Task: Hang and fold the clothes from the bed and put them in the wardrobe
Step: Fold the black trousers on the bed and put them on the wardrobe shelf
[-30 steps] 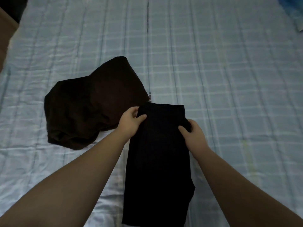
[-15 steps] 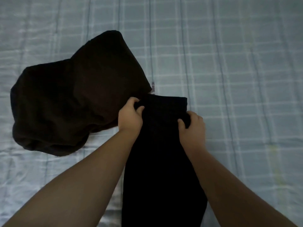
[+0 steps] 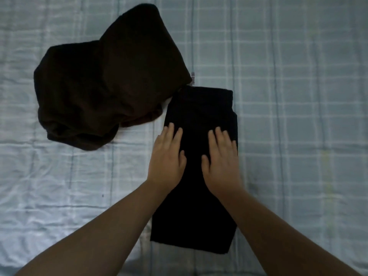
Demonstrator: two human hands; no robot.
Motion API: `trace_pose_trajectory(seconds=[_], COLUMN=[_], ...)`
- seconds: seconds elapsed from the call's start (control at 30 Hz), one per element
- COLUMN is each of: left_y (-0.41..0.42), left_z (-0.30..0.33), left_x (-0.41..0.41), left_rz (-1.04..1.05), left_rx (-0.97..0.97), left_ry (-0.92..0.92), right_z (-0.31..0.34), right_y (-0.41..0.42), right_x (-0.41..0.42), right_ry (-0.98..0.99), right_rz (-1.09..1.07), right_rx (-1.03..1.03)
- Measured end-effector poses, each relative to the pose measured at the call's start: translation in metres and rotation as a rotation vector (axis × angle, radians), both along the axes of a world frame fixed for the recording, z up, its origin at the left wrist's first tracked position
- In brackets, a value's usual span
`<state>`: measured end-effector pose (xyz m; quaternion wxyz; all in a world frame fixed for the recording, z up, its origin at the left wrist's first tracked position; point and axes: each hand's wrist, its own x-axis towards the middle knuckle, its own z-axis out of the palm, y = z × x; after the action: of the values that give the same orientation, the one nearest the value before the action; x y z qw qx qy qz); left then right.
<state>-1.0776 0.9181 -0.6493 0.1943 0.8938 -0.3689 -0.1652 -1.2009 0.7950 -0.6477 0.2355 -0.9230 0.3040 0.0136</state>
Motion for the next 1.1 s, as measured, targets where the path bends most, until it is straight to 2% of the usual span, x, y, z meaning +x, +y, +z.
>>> trace_pose_trajectory(seconds=[0.1,0.33,0.53,0.67,0.8,0.9,1.0,1.1], left_y=[0.021,0.045,0.053,0.101,0.161,0.174,0.172,0.184], left_z=[-0.010,-0.061,-0.048,-0.029,-0.041,-0.056,-0.057,-0.049], left_x=[-0.041,-0.066,-0.072,-0.102,-0.126,-0.128,-0.130,-0.134], left_rz=[-0.166,-0.233,-0.230,-0.296,-0.380,-0.409,-0.368,-0.382], left_rx=[0.093,0.217,0.183,0.167,0.264,0.291,0.253,0.088], left_ry=[-0.093,-0.208,-0.189,-0.192,-0.204,-0.202,-0.212,-0.227], right_z=[-0.012,-0.060,-0.045,-0.023,-0.034,-0.046,-0.045,-0.036], right_y=[0.028,0.038,0.046,0.092,0.131,0.137,0.137,0.142], right_x=[-0.019,-0.037,-0.050,-0.104,-0.168,-0.182,-0.178,-0.189], right_ry=[0.110,0.155,0.093,0.037,0.131,0.212,0.171,0.012], right_rz=[0.134,0.196,0.148,0.147,0.184,0.192,0.176,0.229], right_rx=[-0.061,-0.181,-0.187,-0.153,-0.127,-0.141,-0.148,-0.157])
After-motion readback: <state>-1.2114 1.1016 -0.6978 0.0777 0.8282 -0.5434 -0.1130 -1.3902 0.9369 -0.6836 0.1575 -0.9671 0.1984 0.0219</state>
